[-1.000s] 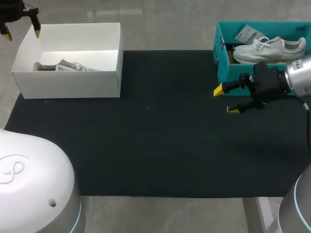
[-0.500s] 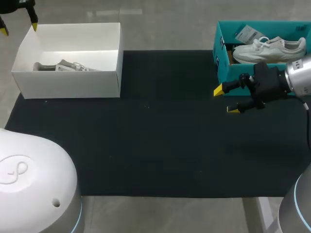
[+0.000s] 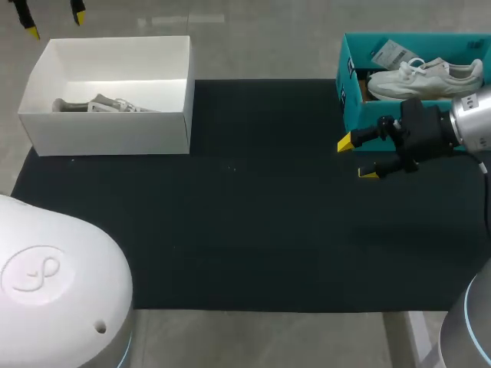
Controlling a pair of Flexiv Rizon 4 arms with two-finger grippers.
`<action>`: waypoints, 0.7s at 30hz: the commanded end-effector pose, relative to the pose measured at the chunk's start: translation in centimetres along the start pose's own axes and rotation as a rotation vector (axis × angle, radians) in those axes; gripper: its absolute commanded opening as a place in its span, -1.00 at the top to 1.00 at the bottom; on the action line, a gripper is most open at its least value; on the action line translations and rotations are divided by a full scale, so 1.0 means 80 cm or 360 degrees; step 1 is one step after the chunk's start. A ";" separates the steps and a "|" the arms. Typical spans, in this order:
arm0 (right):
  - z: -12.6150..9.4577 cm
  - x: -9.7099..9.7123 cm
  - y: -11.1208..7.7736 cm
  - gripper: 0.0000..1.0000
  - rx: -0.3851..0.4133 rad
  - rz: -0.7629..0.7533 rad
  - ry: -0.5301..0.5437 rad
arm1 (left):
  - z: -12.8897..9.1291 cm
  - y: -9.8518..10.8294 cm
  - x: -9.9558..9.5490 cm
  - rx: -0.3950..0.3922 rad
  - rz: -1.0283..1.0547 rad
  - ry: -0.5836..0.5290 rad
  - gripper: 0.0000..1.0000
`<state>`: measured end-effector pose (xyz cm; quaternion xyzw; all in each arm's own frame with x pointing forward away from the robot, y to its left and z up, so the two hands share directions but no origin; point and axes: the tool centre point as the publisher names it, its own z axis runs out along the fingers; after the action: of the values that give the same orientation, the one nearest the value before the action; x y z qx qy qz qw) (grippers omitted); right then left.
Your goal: Take the shoe out of the shoebox, open the shoe tongue, remove and reinsert the insole, then place the shoe into the shoebox
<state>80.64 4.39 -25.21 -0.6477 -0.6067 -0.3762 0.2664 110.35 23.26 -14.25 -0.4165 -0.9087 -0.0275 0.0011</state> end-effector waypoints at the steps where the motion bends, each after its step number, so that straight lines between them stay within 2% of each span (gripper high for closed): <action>1: 0.001 0.001 -0.001 -1.00 -0.0002 0.0003 -0.0006 | -0.004 -0.016 -0.012 -0.0017 -0.1235 0.0025 -1.00; 4: 0.001 0.001 -0.001 -1.00 -0.0002 0.0003 -0.0006 | -0.004 -0.035 -0.018 -0.0083 -0.1277 0.0026 -1.00; 7: 0.001 0.001 -0.001 -1.00 -0.0002 0.0003 -0.0006 | -0.004 -0.035 -0.018 -0.0083 -0.1277 0.0026 -1.00; 10: -0.018 -0.011 0.029 -1.00 -0.0016 -0.0062 -0.0072 | -0.004 -0.035 -0.018 -0.0083 -0.1277 0.0026 -1.00; 16: -0.077 -0.043 0.112 -1.00 -0.0067 -0.0196 -0.0212 | -0.004 -0.035 -0.018 -0.0083 -0.1277 0.0026 -1.00; 21: -0.122 -0.062 0.157 -1.00 -0.0044 -0.0287 -0.0354 | -0.004 -0.035 -0.018 -0.0083 -0.1277 0.0026 -1.00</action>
<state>89.50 -6.35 -23.92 -0.6354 -0.6641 -0.3701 0.1349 109.34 20.53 -14.11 -0.0620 -0.9968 -0.0487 -0.0092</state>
